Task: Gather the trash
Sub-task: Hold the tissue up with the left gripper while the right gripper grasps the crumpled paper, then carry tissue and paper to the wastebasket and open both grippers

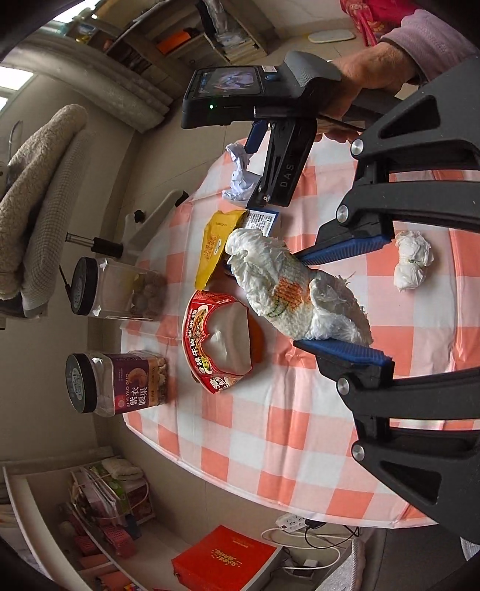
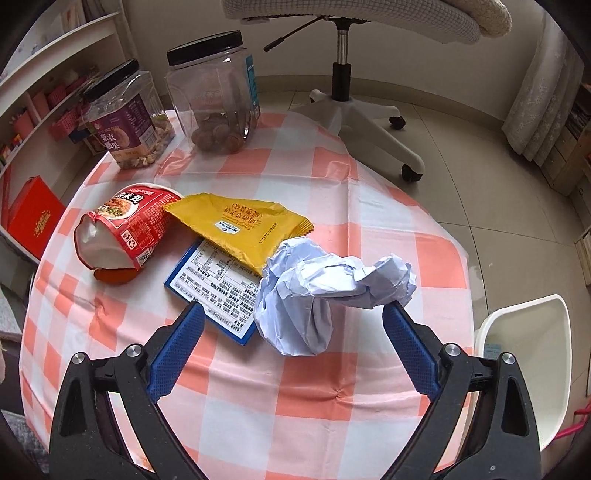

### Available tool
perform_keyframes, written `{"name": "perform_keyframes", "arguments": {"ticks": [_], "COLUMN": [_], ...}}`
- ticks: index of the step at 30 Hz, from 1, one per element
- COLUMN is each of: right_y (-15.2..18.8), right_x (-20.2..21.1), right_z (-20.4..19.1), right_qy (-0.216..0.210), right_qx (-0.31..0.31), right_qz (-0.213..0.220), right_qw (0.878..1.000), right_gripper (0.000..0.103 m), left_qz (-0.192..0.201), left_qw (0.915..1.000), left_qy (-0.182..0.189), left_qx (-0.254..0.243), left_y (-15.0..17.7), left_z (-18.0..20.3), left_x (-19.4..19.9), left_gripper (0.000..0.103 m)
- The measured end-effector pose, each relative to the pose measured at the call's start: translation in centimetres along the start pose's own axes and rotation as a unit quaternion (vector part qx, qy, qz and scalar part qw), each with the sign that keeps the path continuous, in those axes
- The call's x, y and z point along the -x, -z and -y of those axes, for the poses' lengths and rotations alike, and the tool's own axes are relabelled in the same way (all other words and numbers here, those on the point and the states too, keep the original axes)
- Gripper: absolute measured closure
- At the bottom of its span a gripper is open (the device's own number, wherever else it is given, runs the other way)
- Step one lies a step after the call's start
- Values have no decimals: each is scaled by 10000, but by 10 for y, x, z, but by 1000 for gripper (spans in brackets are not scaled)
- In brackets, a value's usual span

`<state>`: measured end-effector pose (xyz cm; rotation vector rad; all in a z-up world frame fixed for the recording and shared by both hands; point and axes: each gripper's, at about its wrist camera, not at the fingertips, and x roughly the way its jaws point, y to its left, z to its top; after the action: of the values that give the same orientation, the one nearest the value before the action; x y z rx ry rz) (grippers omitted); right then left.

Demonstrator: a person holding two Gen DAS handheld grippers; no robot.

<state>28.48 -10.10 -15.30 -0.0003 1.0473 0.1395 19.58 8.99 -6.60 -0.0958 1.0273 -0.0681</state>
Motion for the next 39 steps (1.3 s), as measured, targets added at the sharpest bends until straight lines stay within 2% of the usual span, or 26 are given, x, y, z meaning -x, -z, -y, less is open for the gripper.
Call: {"name": "perform_keyframes", "arguments": {"ticks": [2, 3, 4, 8, 19, 24, 28, 39], "right_y": [-1, -2, -3, -8, -5, 5, 9, 19], "right_x": [-10, -14, -16, 3, 96, 122, 136, 158], "right_z": [1, 1, 2, 4, 15, 27, 44, 131], "right_qy": [-59, -125, -159, -366, -713, -544, -293, 381], "right_qx": [-109, -123, -158, -334, -461, -508, -606, -1451], "right_qz": [-116, -199, -255, 27, 936, 1214, 1320, 1381], "right_qw": [9999, 9996, 9994, 9988, 9920, 9898, 9890, 9790], "right_gripper": [33, 63, 69, 70, 69, 69, 69, 68], "left_qz": [-30, -27, -16, 103, 530, 762, 799, 804], "left_qw": [10000, 9999, 9999, 9996, 9975, 9961, 9963, 9967], "left_qy": [-11, -24, -41, -52, -71, -20, 14, 92], "left_qx": [76, 115, 143, 268, 461, 452, 312, 4], "left_y": [-1, -2, -3, -5, -11, -11, -11, -8], "left_z": [-4, -6, -7, -11, -15, -8, 4, 41], "left_x": [-3, -4, -4, 1, 16, 22, 21, 10], "left_gripper": [63, 63, 63, 63, 63, 63, 63, 63]}}
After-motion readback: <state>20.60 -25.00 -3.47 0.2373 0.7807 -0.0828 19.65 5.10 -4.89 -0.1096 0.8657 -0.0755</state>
